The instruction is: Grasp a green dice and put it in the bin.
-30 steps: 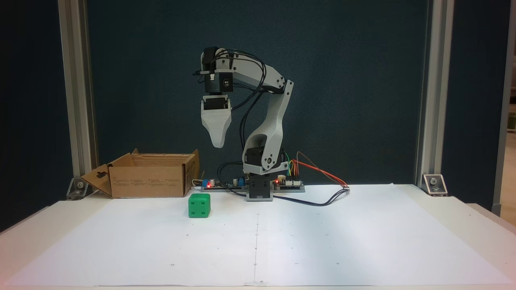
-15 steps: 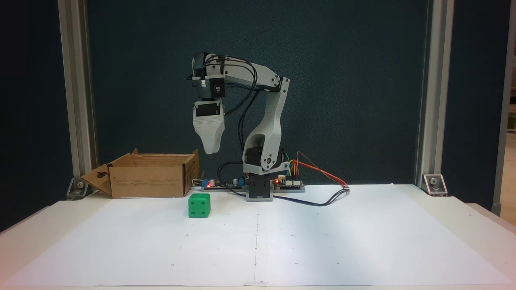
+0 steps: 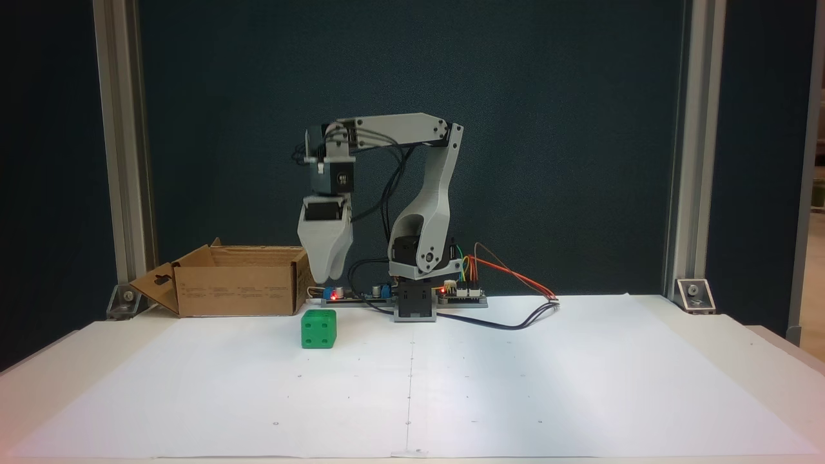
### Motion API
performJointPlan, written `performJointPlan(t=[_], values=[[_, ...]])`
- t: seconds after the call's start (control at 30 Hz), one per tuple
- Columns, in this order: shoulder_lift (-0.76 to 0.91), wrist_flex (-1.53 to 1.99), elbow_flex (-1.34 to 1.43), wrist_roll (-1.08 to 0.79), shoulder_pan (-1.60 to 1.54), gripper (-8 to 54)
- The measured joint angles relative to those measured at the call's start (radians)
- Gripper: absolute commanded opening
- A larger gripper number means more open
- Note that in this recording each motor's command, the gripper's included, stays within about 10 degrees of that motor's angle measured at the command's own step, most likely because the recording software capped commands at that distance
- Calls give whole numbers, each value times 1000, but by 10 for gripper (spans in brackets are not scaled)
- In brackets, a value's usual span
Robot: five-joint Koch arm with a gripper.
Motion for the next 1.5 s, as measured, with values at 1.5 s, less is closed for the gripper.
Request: performJointPlan(t=[1.5], values=[[-150,-353,212,0,37,446]])
